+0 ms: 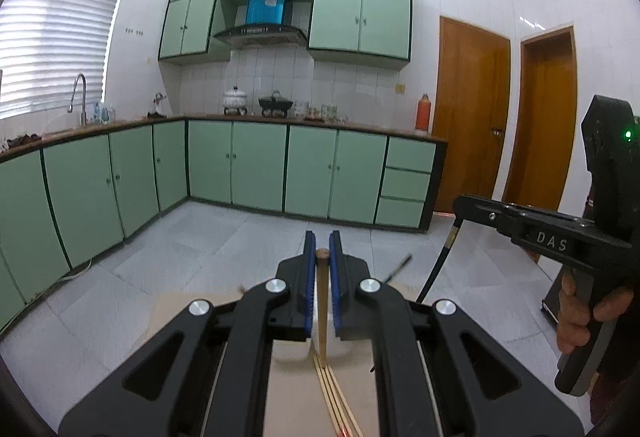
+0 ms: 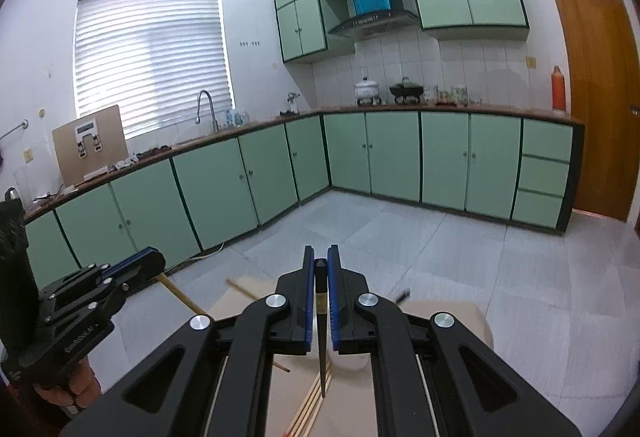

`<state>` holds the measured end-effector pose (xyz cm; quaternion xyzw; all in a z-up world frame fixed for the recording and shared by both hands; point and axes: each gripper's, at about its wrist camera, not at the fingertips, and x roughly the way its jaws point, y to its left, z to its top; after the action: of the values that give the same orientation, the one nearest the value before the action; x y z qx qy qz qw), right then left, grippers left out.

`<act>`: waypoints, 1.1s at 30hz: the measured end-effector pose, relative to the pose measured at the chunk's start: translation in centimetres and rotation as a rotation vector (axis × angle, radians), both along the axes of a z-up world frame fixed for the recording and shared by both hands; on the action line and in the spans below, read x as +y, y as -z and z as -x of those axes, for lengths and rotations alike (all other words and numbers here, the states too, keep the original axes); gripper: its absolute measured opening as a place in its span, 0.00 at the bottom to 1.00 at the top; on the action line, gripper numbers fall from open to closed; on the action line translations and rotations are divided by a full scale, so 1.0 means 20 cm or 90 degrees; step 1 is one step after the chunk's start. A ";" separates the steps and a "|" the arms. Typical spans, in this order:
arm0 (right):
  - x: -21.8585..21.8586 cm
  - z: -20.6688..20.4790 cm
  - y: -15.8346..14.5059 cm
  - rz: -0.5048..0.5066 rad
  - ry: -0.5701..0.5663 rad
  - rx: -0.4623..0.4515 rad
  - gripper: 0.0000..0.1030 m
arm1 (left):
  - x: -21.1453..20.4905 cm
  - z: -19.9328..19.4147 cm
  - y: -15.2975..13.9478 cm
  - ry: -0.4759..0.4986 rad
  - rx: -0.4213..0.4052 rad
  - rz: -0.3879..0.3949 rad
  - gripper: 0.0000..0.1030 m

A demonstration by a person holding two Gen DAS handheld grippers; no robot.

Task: Organize utensils
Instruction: 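Lift both chopsticks, lower them into the white holder and open both tools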

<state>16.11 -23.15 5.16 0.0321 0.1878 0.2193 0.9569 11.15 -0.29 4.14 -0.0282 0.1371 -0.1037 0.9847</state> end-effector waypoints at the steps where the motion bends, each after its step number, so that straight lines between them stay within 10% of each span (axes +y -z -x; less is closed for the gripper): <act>1: 0.00 -0.02 -0.03 0.000 0.000 -0.009 0.06 | 0.00 -0.02 -0.03 -0.002 -0.010 0.001 0.06; 12: 0.05 -0.31 -0.19 -0.004 0.030 -0.068 0.06 | -0.05 -0.32 -0.19 -0.021 -0.058 -0.005 0.05; 30: 0.07 -0.58 0.33 0.020 0.043 0.055 0.08 | 0.03 -0.72 0.29 -0.055 0.079 -0.030 0.08; 33: 0.05 -0.55 0.32 0.019 0.055 0.052 0.25 | 0.06 -0.69 0.31 -0.057 0.088 -0.027 0.27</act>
<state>27.18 -22.20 -1.30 0.0347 0.2282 0.1731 0.9575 24.98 0.88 -2.03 -0.0207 0.2057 -0.0542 0.9769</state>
